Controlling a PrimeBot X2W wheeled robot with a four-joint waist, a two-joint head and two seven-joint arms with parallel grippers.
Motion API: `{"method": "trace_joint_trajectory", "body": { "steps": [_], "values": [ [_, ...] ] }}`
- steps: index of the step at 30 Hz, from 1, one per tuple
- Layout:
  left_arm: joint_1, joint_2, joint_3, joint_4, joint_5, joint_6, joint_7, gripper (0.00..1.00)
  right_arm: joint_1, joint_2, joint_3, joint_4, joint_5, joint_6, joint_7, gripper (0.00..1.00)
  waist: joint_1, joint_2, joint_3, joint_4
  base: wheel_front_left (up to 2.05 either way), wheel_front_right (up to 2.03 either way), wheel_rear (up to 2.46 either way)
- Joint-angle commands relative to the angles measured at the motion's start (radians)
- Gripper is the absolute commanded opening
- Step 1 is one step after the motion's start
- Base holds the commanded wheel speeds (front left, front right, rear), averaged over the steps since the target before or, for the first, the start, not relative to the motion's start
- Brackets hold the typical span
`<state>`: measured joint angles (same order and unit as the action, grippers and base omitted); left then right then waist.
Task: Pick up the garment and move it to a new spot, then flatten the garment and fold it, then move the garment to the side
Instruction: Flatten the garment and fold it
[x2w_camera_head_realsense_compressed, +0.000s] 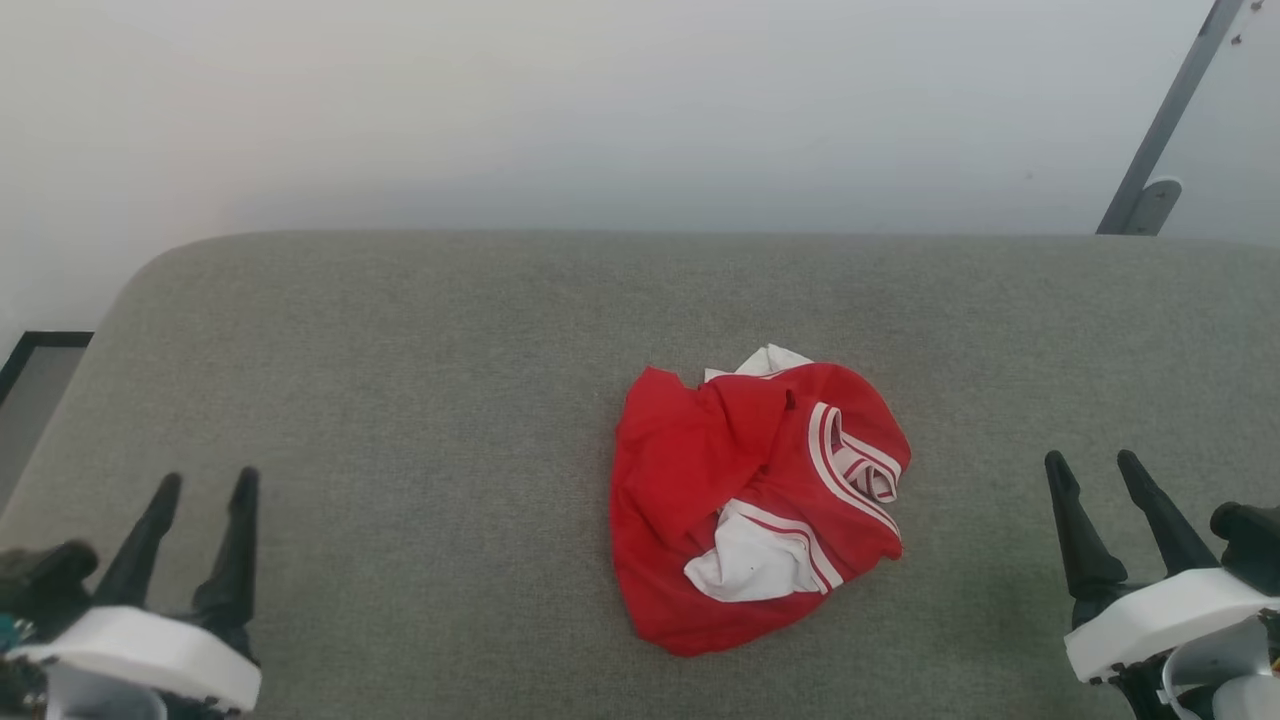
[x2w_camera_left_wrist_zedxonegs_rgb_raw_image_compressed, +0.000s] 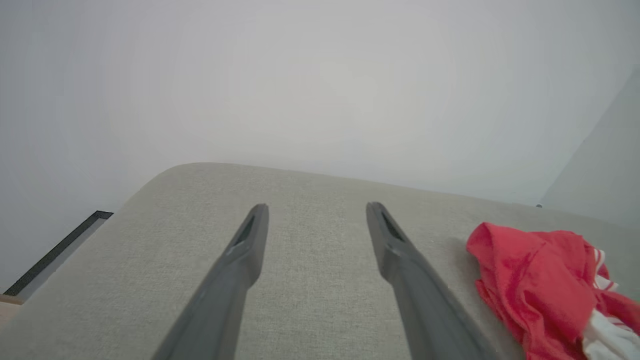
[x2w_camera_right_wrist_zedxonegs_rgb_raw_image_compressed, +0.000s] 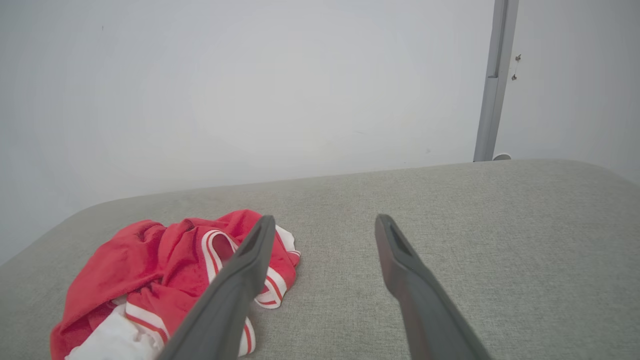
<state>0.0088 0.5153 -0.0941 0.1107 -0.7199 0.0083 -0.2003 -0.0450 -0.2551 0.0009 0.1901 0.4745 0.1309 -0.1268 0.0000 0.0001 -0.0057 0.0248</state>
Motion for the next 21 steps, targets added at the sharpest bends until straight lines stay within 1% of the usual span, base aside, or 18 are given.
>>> {"method": "trace_joint_trajectory", "body": {
  "steps": [1,7,10,21],
  "values": [
    [-0.021,0.003,-0.007,-0.013,0.01,-0.007,0.01,1.0,-0.002,0.001,0.002,-0.004,-0.001,0.0,0.002,1.0,0.0,-0.0001,0.004,-0.002,0.0,0.0,0.0],
    [-0.079,0.012,-0.067,-0.081,0.018,-0.034,0.083,1.0,-0.028,-0.004,0.009,-0.006,-0.001,0.0,-0.004,1.0,0.0,-0.0001,0.036,-0.026,0.0,0.0,0.0],
    [-0.112,0.015,-0.112,-0.115,0.03,-0.05,0.125,1.0,-0.045,-0.005,0.01,-0.003,-0.001,0.0,-0.01,1.0,0.0,-0.0001,0.056,-0.045,0.0,0.0,0.0],
    [-0.228,0.011,-0.268,-0.212,0.088,-0.087,0.279,1.0,-0.109,-0.004,0.021,0.024,0.008,0.0,-0.043,1.0,0.0,-0.0001,0.157,-0.142,0.0,0.0,0.0]
  ]
}}
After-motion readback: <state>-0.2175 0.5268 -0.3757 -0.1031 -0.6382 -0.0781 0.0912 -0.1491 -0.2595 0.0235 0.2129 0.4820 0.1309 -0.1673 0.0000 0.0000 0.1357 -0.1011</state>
